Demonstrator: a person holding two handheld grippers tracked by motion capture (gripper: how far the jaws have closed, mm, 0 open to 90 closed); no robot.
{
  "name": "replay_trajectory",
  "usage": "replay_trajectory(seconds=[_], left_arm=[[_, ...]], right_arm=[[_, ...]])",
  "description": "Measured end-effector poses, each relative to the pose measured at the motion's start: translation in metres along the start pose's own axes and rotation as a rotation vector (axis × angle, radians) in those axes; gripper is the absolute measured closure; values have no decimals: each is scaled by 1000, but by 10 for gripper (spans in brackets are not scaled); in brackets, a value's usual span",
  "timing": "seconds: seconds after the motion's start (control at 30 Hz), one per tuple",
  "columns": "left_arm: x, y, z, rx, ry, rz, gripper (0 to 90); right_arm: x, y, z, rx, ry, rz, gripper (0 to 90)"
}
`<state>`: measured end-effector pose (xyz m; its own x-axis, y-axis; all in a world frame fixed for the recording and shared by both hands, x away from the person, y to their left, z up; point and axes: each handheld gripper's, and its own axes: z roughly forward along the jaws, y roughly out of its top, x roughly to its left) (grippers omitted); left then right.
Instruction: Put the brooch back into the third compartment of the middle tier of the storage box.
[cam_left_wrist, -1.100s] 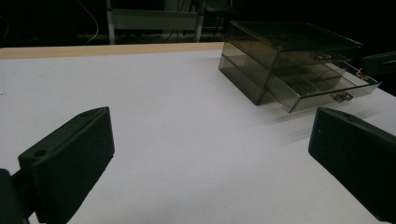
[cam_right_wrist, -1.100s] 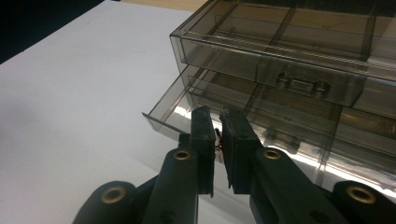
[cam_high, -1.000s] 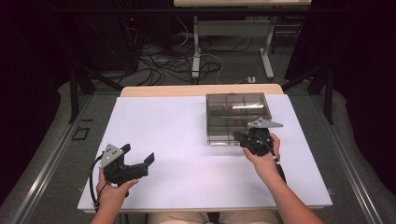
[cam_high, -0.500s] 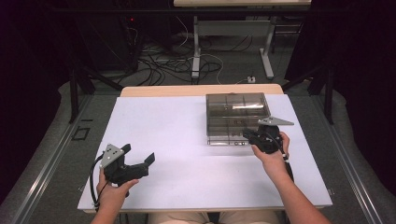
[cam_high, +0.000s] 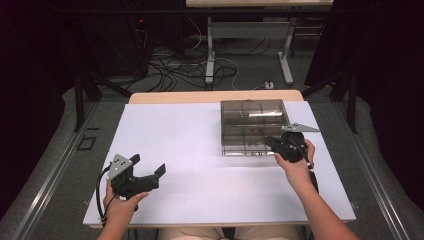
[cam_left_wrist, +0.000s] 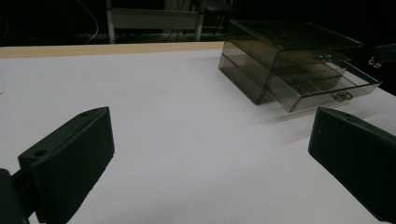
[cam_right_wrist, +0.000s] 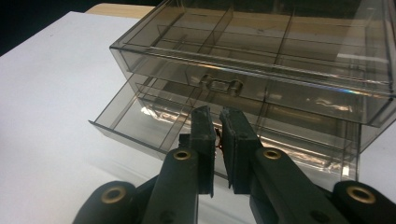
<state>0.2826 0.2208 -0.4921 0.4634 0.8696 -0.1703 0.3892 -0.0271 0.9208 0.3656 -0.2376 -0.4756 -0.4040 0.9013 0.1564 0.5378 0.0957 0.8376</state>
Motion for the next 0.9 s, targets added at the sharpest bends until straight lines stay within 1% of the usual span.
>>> replay_trajectory(seconds=[0.03,0.13,0.3,0.37,0.5,0.57,0.7,0.9], left_arm=[[0,0,0,0,0,0,3],[0,0,0,0,-1,-2,3],[0,0,0,-1,0,0,3],[0,0,0,-1,0,-1,3],[0,0,0,-1,-2,-3,3],[0,0,0,0,-1,-1,3],[0,0,0,-4,-1,-1,3],[0,0,0,-3,-1,-1,3]], right_arm=[[-1,0,0,-2,2,8,837],[-4,0,0,-1,-9,2,837],[-8,0,1,-2,-20,11,837],[-9,-1,0,9,-25,16,837],[-13,-2,2,8,-30,18,837],[-15,-3,2,13,-37,11,837],[-18,-3,3,18,-41,25,837],[-23,-3,5,21,-56,25,837]])
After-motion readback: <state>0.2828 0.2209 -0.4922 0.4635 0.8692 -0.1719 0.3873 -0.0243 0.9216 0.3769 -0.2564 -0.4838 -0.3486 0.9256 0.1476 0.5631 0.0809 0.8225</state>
